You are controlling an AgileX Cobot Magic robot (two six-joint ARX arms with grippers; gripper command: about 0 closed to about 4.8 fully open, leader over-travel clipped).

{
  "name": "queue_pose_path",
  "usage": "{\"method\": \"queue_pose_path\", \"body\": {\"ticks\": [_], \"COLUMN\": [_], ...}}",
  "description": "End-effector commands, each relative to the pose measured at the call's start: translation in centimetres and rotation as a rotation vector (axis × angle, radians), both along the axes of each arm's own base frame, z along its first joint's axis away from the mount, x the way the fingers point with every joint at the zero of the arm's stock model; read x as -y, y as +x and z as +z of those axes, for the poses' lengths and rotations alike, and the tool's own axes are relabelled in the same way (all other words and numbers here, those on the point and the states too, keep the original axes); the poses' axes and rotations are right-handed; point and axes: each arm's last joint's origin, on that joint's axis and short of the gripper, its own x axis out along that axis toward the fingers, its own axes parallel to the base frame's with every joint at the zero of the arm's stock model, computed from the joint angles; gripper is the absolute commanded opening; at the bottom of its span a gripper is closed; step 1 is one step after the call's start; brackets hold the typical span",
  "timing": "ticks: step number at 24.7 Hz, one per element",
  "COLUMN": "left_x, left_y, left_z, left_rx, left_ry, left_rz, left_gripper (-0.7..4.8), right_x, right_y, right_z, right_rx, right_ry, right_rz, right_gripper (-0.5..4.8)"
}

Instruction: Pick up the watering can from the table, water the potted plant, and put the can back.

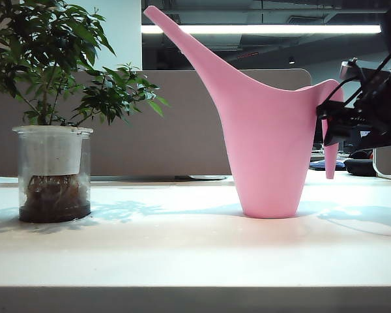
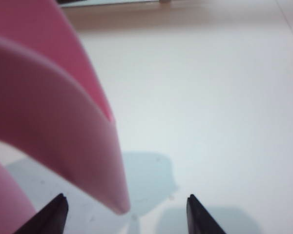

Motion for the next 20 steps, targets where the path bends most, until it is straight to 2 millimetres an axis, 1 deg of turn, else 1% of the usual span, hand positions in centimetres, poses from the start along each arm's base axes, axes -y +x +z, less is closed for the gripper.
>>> {"method": "queue_pose_path", "body": {"ticks": [1, 5, 7, 10, 11, 12, 13, 14, 15, 16, 17, 18, 20], "left_x": [0.0, 0.0, 0.0, 0.1, 0.1, 0.1, 0.2, 0.2, 0.3, 0.3, 0.4, 0.5, 0.7], "left_y": [-0.1, -0.1, -0.1, -0.1, 0.0, 0.2, 0.3, 0.4, 0.5, 0.7, 0.9, 1.2, 1.4], "left_z": [0.1, 0.1, 0.0, -0.3, -0.5, -0.5, -0.6, -0.5, -0.5, -0.5, -0.7, -1.1, -2.0], "left_rx": [0.005, 0.0, -0.009, -0.037, -0.055, -0.059, -0.045, -0.031, -0.012, 0.002, 0.013, 0.017, 0.006], "left_ry": [-0.004, -0.009, -0.006, 0.005, 0.011, 0.013, 0.014, 0.015, 0.021, 0.018, 0.012, 0.01, 0.01], "left_rz": [-0.008, -0.024, -0.024, -0.024, -0.024, -0.024, -0.027, -0.029, -0.033, -0.034, -0.033, -0.034, -0.043], "left_gripper": [-0.05, -0.05, -0.04, -0.05, -0.05, -0.05, -0.05, -0.05, -0.05, -0.05, -0.05, -0.05, -0.05], "right_x": [0.1, 0.2, 0.3, 0.4, 0.4, 0.4, 0.4, 0.4, 0.4, 0.5, 0.6, 0.7, 0.9], "right_y": [-1.0, -2.6, -4.1, -5.7, -6.8, -7.5, -8.8, -9.5, -10.2, -11.3, -12.3, -14.1, -15.9], "right_z": [1.2, 2.3, 3.1, 4.4, 5.5, 6.3, 7.7, 8.4, 9.1, 10.0, 10.8, 11.8, 12.5], "right_rx": [-0.032, -0.101, -0.159, -0.177, -0.162, -0.145, -0.097, -0.068, -0.035, 0.003, 0.036, 0.076, 0.095], "right_ry": [-0.004, -0.009, -0.012, -0.01, 0.006, 0.023, 0.049, 0.056, 0.063, 0.069, 0.08, 0.093, 0.092], "right_rz": [-0.001, 0.0, 0.002, 0.002, 0.026, 0.055, 0.1, 0.111, 0.123, 0.124, 0.121, 0.117, 0.117], "right_gripper": [3.38, 3.38, 3.36, 3.3, 2.77, 2.22, 1.22, 0.84, 0.6, 0.49, 0.49, 0.49, 0.49]}}
